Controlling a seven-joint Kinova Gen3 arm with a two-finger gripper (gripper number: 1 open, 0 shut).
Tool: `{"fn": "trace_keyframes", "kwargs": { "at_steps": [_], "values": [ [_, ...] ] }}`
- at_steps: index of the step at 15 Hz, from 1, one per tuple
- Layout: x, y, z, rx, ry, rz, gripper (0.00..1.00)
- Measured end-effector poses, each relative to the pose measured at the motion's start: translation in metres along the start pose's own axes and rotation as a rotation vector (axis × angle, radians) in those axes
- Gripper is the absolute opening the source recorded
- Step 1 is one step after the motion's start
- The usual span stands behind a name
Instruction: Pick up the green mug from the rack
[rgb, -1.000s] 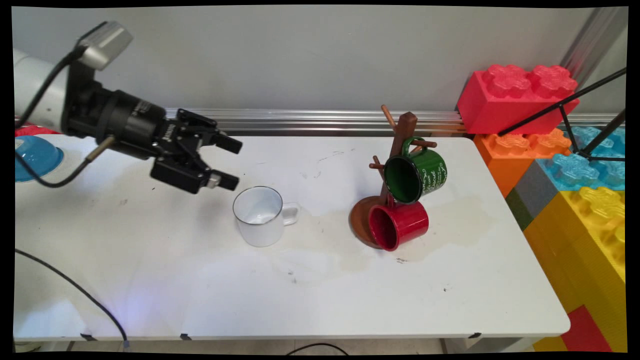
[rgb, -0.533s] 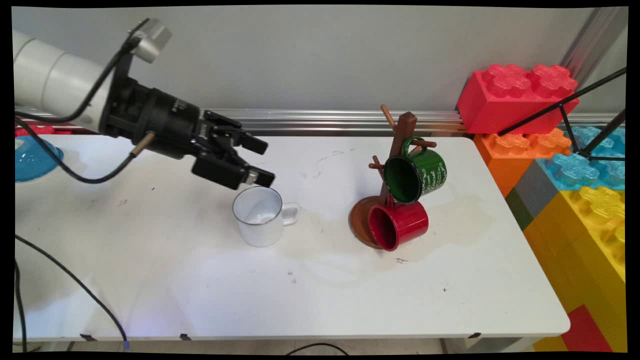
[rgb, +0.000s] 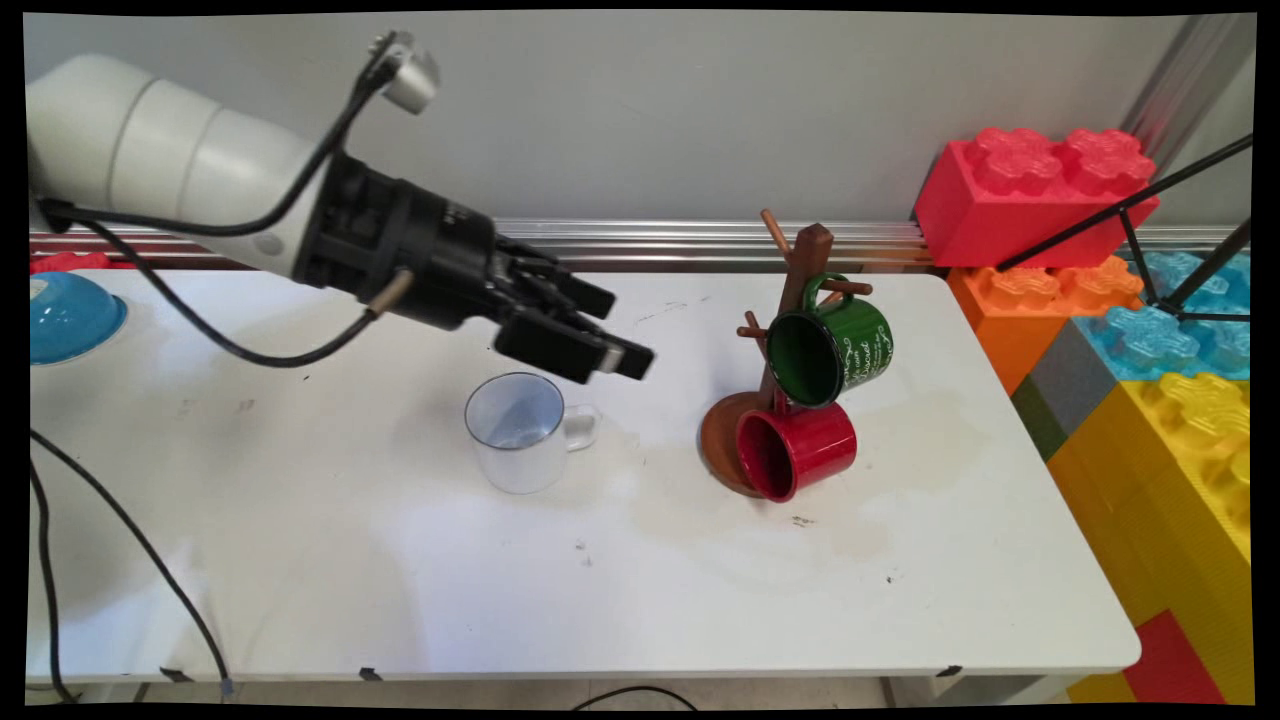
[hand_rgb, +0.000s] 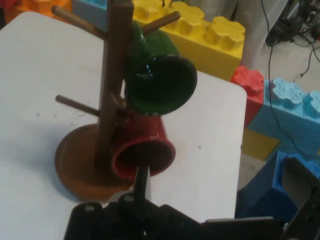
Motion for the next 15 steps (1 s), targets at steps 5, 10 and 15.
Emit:
{"fn": "trace_keyframes", "kwargs": {
  "at_steps": [5,10,15],
  "values": [
    [0.009,0.026,0.031,0.012,0.014,-0.072,1.0],
    [0.011,0.041,0.055,0.026,0.021,-0.128,1.0],
    [0.013,0.049,0.078,0.042,0.031,-0.17,1.0]
  ]
}}
